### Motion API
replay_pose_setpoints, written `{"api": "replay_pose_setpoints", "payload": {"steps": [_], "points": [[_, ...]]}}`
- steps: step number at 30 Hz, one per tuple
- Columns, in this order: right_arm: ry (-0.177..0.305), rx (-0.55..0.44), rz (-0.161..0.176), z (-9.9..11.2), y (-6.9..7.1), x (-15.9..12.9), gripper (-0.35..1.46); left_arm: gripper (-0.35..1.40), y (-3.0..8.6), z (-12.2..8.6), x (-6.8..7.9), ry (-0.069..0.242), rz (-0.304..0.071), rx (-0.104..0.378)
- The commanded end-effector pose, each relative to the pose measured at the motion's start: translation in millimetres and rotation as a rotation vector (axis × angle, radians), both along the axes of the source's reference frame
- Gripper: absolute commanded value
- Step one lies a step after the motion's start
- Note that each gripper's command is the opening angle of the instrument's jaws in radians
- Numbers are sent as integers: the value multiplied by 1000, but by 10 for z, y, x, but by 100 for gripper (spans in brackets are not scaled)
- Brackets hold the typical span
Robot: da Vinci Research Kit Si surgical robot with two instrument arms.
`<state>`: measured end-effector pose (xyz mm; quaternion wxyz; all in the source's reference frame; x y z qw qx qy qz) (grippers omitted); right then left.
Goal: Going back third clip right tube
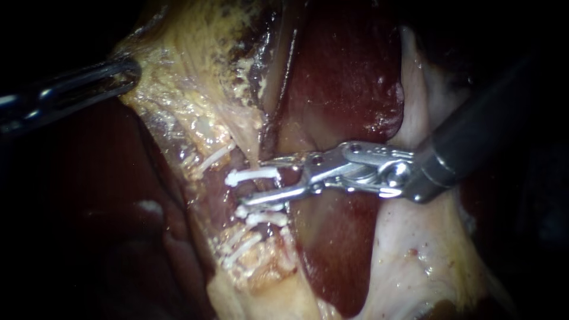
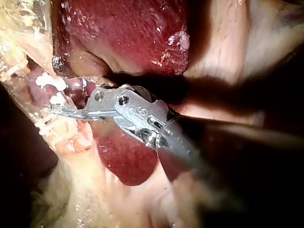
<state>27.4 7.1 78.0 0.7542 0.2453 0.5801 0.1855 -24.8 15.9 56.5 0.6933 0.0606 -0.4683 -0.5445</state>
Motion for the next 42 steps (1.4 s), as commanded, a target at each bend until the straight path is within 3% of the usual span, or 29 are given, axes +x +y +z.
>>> {"api": "replay_pose_setpoints", "payload": {"steps": [1,9,20,24,33,42], "points": [[3,-23,-5,-5,3,-8,60,-35,0,0,0,0,0,0],[20,-108,-35,-46,16,-56,60,-35,0,0,0,0,0,-1],[47,-139,-52,-78,19,-81,60,-35,-7,11,-10,-2,5,4],[47,-139,-52,-78,18,-81,60,-35,-13,28,-24,-8,9,11],[51,-138,-57,-77,17,-81,60,-35,-10,72,-51,-8,31,13],[51,-138,-57,-77,17,-81,60,-35,-15,84,-103,-27,64,21]]}}
